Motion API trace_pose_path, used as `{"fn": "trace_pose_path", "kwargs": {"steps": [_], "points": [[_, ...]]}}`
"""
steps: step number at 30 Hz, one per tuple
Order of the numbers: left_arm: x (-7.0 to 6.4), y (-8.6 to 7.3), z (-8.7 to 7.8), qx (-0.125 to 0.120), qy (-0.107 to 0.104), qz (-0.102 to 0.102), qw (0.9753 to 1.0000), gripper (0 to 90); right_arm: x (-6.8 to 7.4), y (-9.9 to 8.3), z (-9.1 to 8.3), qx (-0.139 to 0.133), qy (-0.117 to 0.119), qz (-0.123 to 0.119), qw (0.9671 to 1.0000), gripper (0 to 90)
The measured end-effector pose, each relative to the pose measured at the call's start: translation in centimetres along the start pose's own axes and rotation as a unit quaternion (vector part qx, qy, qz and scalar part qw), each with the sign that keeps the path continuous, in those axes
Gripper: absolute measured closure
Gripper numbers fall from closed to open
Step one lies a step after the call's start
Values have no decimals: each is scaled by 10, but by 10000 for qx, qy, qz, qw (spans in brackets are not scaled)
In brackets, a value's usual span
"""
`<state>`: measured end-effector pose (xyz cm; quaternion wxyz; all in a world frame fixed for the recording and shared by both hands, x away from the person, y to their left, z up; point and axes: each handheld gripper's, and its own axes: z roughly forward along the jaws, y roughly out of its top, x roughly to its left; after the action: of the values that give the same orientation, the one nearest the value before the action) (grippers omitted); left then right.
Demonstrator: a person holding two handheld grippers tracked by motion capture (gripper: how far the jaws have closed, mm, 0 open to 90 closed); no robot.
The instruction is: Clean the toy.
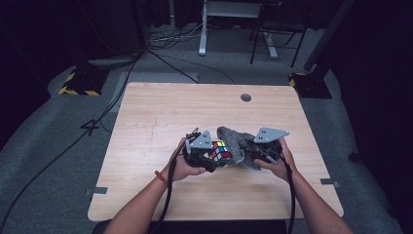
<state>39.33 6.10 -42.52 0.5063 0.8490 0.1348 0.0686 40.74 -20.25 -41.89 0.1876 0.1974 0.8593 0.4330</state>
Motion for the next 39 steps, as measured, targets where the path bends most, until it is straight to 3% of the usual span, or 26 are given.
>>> {"fn": "trace_pose_path", "kwargs": {"steps": [4,6,10,15,20,26,28,31,33,39], "points": [[1,0,0,-26,-19,-21,10000,337,3,2,0,-90,50,6,9999,753],[2,-1,0,-16,-45,-32,10000,337,7,5,-3,-321,215,25,9992,753],[4,-2,-1,-17,-14,-55,10000,337,10,8,-5,-386,220,19,9990,753],[4,1,-7,-193,12,-57,9998,337,4,1,0,-36,109,14,9999,753],[4,6,-19,-580,-24,-96,9983,337,3,-12,13,488,254,-30,9985,753],[5,5,-19,-731,-150,-195,9970,337,17,-6,19,518,394,-313,9974,752],[4,4,-18,-641,-134,-141,9978,337,19,-5,18,439,368,-315,9979,751],[6,1,-15,-598,-134,-145,9980,337,14,-2,8,55,395,-109,9991,752],[7,0,-16,-673,-192,-205,9973,337,10,0,0,-218,444,55,9988,752],[6,1,-14,-670,-169,-179,9975,337,3,-1,-9,-589,445,391,9965,753]]}}
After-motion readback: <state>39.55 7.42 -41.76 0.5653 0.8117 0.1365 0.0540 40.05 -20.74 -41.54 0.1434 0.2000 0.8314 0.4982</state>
